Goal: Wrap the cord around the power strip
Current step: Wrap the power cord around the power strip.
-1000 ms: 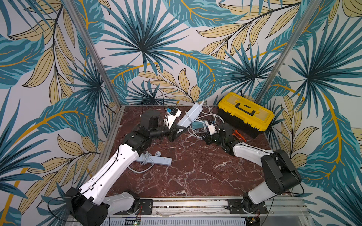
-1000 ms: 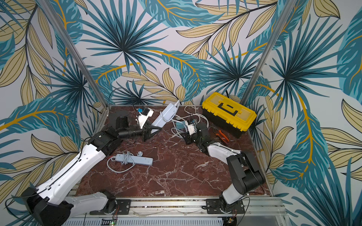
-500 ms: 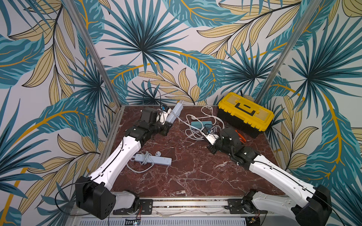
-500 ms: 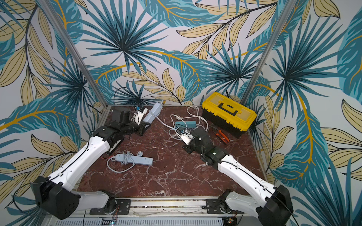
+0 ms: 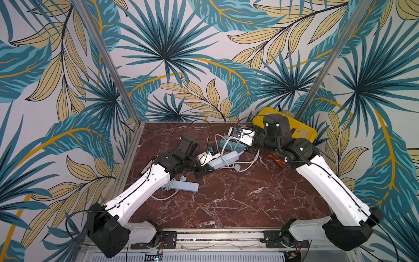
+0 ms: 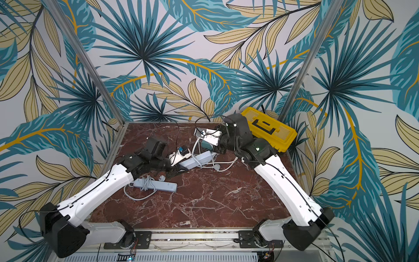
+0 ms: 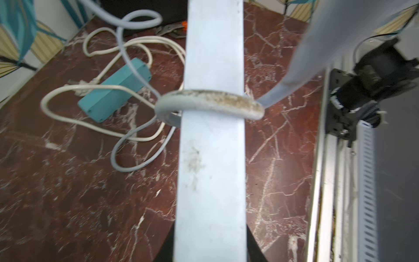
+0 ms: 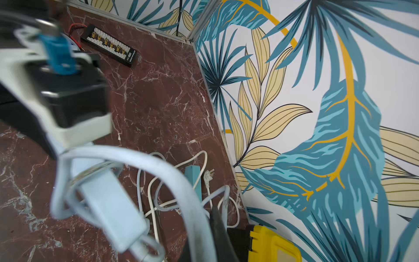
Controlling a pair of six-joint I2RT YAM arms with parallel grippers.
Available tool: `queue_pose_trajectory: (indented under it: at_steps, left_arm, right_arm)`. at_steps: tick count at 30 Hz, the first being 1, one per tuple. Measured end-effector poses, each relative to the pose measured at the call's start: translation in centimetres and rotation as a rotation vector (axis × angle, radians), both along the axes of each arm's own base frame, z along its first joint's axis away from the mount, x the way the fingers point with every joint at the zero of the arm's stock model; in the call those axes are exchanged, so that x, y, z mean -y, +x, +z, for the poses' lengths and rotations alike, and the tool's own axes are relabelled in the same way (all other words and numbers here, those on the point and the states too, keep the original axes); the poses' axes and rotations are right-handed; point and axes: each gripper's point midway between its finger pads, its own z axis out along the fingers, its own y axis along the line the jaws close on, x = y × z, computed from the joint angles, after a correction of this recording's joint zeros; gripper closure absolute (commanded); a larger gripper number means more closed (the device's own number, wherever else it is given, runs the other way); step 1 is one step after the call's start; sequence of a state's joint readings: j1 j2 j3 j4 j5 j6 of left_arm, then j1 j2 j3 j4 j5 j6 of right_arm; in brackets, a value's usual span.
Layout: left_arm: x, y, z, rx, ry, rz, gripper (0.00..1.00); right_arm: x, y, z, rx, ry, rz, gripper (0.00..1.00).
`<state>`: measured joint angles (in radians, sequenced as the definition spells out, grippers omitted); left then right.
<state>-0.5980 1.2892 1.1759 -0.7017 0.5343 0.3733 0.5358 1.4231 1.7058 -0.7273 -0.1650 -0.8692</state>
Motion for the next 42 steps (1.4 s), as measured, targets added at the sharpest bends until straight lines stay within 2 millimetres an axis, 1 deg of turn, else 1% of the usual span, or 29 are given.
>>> queue_pose_trajectory:
  at_steps: [2,4,5,7,9,11,13,14,17,18,21,28,30,33,35,38,40,42]
  left_arm:
    - [1.2,-1.9,1.0,-0.023,-0.056,-0.08,1.0]
    - [2.1,-3.4,2.1,-0.051,-0.11,-0.142,1.0]
    - [2.4,-3.8,2.9,-0.059,-0.136,-0.161,1.0]
    - [2.7,-4.2,4.6,-0.056,-0.18,-0.178,1.0]
    - [2.7,-4.7,6.3,-0.044,-0.22,-0.188,1.0]
    - [2.5,-5.3,7.8,-0.031,-0.255,-0.193,1.0]
    - [2.4,-6.3,9.2,-0.019,-0.296,-0.216,1.0]
    - [2.4,-6.7,10.1,-0.007,-0.319,-0.222,1.0]
    - [2.4,-6.8,12.0,0.023,-0.374,-0.21,1.0]
    - [2.4,-6.7,12.4,0.028,-0.387,-0.198,1.0]
    - [2.6,-5.9,13.1,0.031,-0.408,-0.157,1.0]
    - [2.7,-3.9,14.9,0.049,-0.435,-0.059,1.0]
    - [2.8,-3.4,15.4,0.053,-0.445,-0.037,1.0]
    - [3.0,-2.6,15.9,0.05,-0.458,0.004,1.0]
    - [3.0,-1.9,16.0,0.047,-0.463,0.039,1.0]
    - [2.8,-1.0,16.0,0.044,-0.464,0.1,1.0]
    - [2.3,0.0,16.1,0.054,-0.469,0.157,1.0]
    - [1.7,1.1,16.3,0.06,-0.474,0.213,1.0]
  right_arm:
    - [-0.4,2.1,-0.7,-0.063,0.026,0.021,1.0]
    - [-1.1,3.9,-1.8,-0.141,0.068,0.047,0.95]
    - [-1.6,4.6,-2.7,-0.194,0.098,0.062,0.9]
    - [-2.4,5.8,-4.4,-0.298,0.176,0.079,0.74]
    - [-3.0,7.1,-5.6,-0.373,0.274,0.087,0.56]
    - [-3.1,8.1,-6.5,-0.422,0.364,0.073,0.48]
    - [-2.8,9.4,-7.7,-0.442,0.452,0.044,0.43]
    - [-2.5,10.0,-8.6,-0.452,0.495,0.023,0.4]
    - [-1.7,10.9,-11.9,-0.512,0.593,-0.043,0.31]
    - [-1.6,10.9,-12.7,-0.531,0.621,-0.061,0.29]
    - [-1.7,11.4,-13.4,-0.535,0.712,-0.087,0.27]
    - [-2.3,12.1,-14.1,-0.49,0.855,-0.162,0.27]
    - [-2.9,12.8,-13.7,-0.455,0.891,-0.189,0.27]
    - [-3.6,14.4,-13.7,-0.402,0.955,-0.261,0.31]
    - [-4.1,15.5,-14.2,-0.375,0.993,-0.321,0.44]
    - [-5.0,16.4,-15.5,-0.353,1.004,-0.391,0.71]
    - [-5.6,16.2,-16.2,-0.355,0.989,-0.418,0.81]
    - [-6.4,15.6,-17.1,-0.361,0.941,-0.433,0.88]
